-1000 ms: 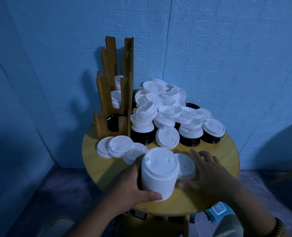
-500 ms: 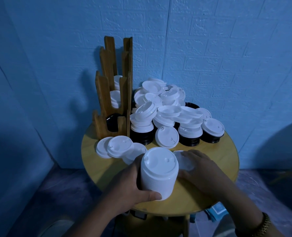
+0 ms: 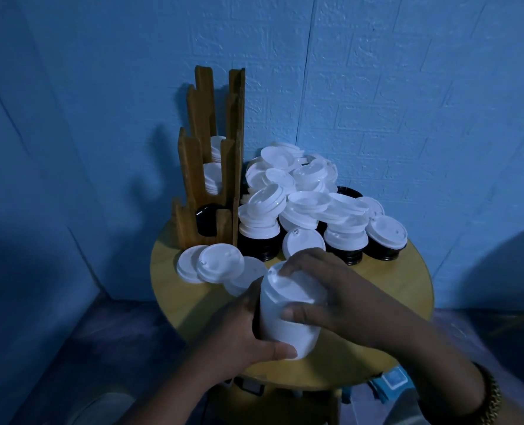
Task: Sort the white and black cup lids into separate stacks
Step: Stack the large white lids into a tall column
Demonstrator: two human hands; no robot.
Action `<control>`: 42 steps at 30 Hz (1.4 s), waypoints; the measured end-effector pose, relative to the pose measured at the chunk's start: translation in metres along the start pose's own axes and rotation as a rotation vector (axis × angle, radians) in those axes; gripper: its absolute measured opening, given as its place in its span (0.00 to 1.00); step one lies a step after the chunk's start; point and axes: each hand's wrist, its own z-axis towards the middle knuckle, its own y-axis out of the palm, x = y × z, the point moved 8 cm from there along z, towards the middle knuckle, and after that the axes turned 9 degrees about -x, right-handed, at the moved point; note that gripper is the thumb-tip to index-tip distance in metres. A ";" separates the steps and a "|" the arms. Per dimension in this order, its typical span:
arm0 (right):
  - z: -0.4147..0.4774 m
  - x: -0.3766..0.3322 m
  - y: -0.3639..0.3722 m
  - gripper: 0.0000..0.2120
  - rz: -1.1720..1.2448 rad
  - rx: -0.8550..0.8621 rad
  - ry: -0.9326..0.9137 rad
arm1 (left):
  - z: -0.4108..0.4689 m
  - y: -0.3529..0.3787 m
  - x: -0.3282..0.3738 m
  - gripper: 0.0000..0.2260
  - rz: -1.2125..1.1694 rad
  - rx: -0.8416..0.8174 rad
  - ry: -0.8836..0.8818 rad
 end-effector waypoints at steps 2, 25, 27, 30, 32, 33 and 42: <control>0.002 -0.003 0.003 0.20 0.050 -0.031 -0.032 | 0.000 -0.001 -0.001 0.41 -0.003 -0.010 -0.001; -0.012 0.031 0.021 0.53 0.275 0.125 0.092 | -0.016 -0.047 0.009 0.37 0.159 0.029 0.038; -0.014 0.035 0.027 0.56 0.351 0.135 0.107 | -0.020 -0.083 0.003 0.25 0.168 0.291 0.043; -0.014 0.034 0.034 0.51 0.391 0.165 0.107 | -0.011 -0.113 -0.014 0.24 0.333 0.538 -0.078; -0.012 0.028 0.030 0.42 0.356 0.190 0.105 | 0.003 -0.112 -0.028 0.30 0.399 0.506 -0.160; -0.011 0.026 0.026 0.38 0.344 0.191 0.103 | 0.008 -0.109 -0.034 0.33 0.415 0.488 -0.176; -0.002 0.030 0.020 0.35 0.362 0.049 0.126 | 0.017 -0.107 -0.048 0.30 0.403 0.487 -0.181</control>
